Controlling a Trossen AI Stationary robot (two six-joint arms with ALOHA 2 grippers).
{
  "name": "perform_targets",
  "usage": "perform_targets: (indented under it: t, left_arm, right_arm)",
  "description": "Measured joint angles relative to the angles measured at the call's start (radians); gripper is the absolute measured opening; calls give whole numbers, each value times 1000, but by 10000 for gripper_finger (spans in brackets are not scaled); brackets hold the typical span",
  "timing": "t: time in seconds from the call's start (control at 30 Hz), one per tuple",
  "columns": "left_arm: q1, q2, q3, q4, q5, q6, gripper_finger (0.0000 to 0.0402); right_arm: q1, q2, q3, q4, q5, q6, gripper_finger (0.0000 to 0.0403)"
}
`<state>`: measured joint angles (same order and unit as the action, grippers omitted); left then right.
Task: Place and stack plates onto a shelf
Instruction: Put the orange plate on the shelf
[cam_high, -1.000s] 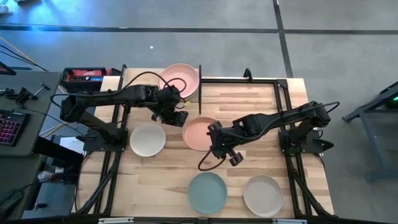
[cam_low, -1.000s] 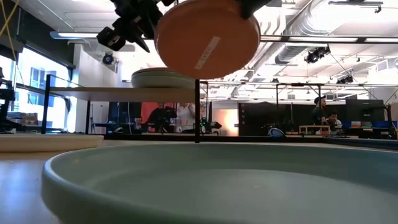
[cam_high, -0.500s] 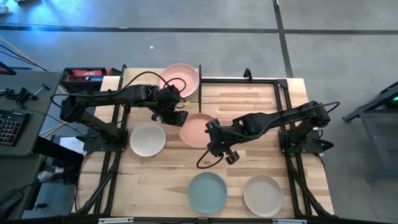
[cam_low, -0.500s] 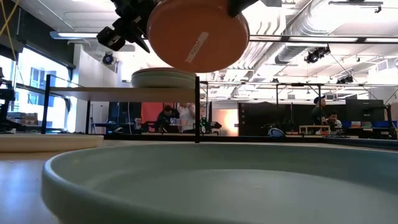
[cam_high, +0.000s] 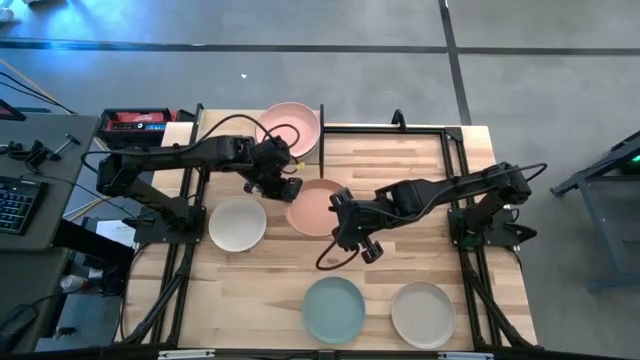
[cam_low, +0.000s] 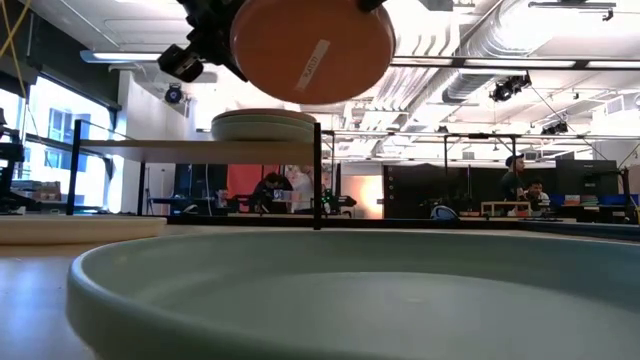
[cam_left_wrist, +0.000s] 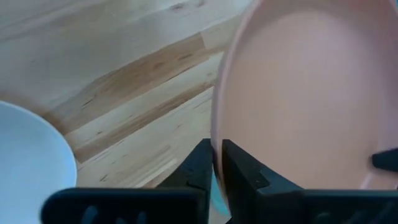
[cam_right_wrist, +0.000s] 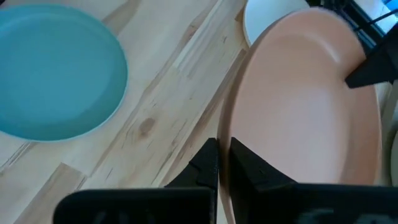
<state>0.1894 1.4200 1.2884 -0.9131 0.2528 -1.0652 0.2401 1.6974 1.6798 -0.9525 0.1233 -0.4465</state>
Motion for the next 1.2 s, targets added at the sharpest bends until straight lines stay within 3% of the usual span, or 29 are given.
perform_targets:
  t: [0.37,0.83,1.2]
  left_arm:
    - [0,0,0,2,-30,-16,3]
    - [4,-6,0,-36,-72,16,1]
    - [62,-87,5,-174,-117,72,1]
  right_arm:
    - [9,-1,4,-7,45,-33,4]
    - [16,-15,2,-42,81,-14,132]
    - [15,-90,2,-112,139,134,147]
